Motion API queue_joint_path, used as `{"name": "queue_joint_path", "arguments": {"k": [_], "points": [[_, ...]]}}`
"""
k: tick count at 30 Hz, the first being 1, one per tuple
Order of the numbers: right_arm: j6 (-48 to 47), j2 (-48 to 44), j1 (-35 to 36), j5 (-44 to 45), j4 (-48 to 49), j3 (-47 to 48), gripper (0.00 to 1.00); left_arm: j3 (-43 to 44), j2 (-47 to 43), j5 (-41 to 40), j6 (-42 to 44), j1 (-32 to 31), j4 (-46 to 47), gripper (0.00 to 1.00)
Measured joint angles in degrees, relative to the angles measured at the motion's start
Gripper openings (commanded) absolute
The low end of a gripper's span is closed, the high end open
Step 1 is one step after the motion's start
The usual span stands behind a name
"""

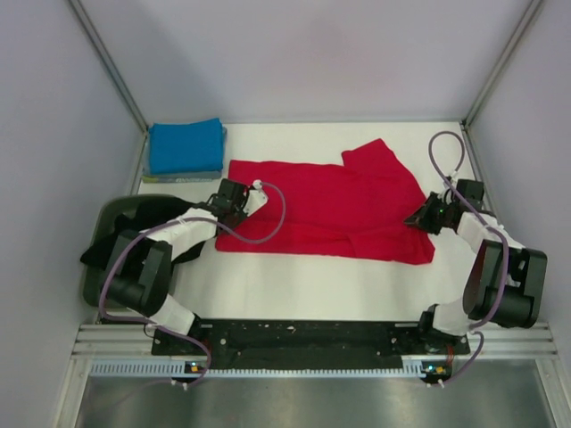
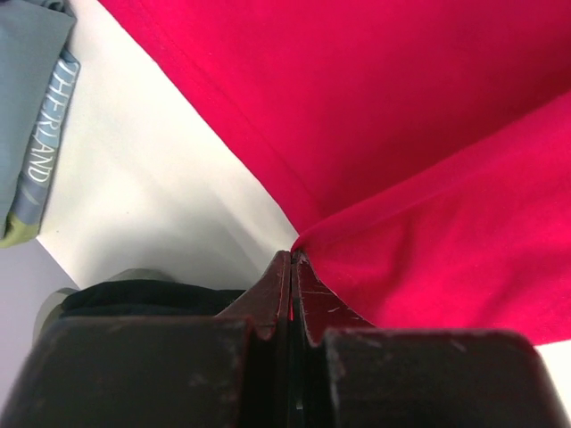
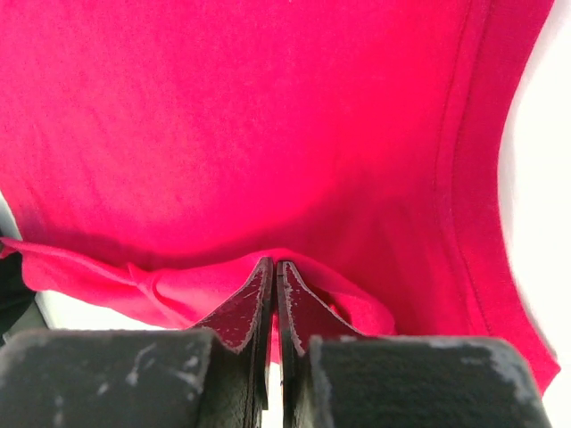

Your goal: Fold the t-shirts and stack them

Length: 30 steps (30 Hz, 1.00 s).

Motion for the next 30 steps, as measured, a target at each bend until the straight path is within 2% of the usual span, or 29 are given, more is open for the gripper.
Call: {"name": "queue_joint_path", "arguments": {"k": [13, 14, 16, 17, 18, 21, 23, 25, 27, 30], "points": [[-1.92, 8.31, 0.00, 1.05, 0.48, 4.81, 0.01, 1.29, 3.56, -3.91, -0.57, 0.00, 4.02, 0.00], [-2.14, 8.72, 0.00, 1.05, 0.35, 4.98, 0.10, 1.31, 3.93, -3.96, -0.57, 0.00, 4.11, 0.09], [-2.32, 9.53, 0.00, 1.14, 0.42, 5.31, 0.33, 1.38, 4.61, -4.22, -0.42, 0.00, 4.31, 0.33], [-2.29, 9.81, 0.00, 1.42, 0.33, 5.46, 0.41, 1.49, 4.83, -4.39, -0.11, 0.00, 4.35, 0.40], [-2.64, 10.05, 0.00, 2.10, 0.13, 5.81, 0.47, 1.84, 5.20, -4.96, -0.24, 0.00, 4.35, 0.45], [-2.51, 10.16, 0.13, 6.43, -3.06, 8.35, 0.52, 3.67, 5.55, -6.12, 0.35, 0.15, 3.93, 0.57], [-2.58, 9.94, 0.55, 13.31, -7.32, 12.09, 0.55, 6.40, 5.31, -5.99, 0.63, 0.26, 2.69, 0.58], [-2.49, 7.89, 0.81, 19.58, -9.66, 13.81, 0.56, 8.09, 3.85, -4.48, 0.61, 0.33, 1.84, 0.52], [-2.21, 3.21, 0.87, 24.55, -12.17, 13.22, 0.59, 8.31, 0.15, -1.40, 0.81, 0.42, 0.02, 0.47], [-1.31, -5.77, 0.90, 29.81, -13.99, 9.75, 0.59, 6.49, -7.58, 5.95, 3.69, 0.48, -2.64, 0.45]]}}
